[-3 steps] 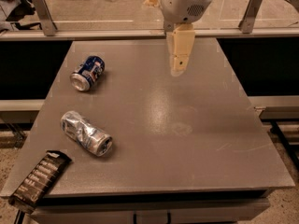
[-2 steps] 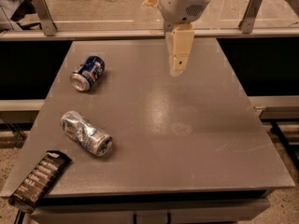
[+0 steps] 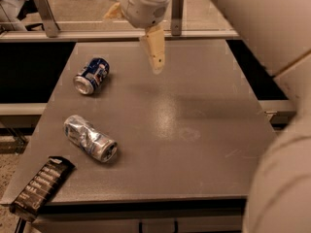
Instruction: Pick pepsi can
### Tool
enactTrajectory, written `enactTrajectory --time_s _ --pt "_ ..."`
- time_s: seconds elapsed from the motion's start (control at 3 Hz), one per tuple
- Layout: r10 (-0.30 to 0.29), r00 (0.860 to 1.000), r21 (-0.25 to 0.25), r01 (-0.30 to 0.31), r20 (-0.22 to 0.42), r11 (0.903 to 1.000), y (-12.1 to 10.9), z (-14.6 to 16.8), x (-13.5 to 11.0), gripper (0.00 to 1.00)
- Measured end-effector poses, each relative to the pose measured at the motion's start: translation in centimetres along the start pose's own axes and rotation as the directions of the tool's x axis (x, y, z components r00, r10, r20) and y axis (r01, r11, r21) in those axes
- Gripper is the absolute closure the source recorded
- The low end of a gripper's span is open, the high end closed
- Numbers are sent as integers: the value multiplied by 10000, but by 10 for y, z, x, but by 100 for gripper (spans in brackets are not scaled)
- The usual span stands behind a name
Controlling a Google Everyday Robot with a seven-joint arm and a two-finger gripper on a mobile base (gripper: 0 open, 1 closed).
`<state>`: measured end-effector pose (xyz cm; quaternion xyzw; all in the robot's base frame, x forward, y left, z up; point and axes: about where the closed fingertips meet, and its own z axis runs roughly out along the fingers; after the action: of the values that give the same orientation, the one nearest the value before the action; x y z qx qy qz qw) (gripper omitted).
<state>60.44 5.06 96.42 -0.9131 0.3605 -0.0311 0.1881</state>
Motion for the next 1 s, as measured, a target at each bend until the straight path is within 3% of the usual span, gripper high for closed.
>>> enactTrajectory --time_s 0.33,0.67,1.0 --pt "-2057 9785 -307 2060 127 9781 -32 39 -20 0" --pt "-3482 9371 -526 3467 -233 9365 -52 76 -37 0" --pt "-4354 8992 -797 4313 -434 8987 -62 112 -48 0"
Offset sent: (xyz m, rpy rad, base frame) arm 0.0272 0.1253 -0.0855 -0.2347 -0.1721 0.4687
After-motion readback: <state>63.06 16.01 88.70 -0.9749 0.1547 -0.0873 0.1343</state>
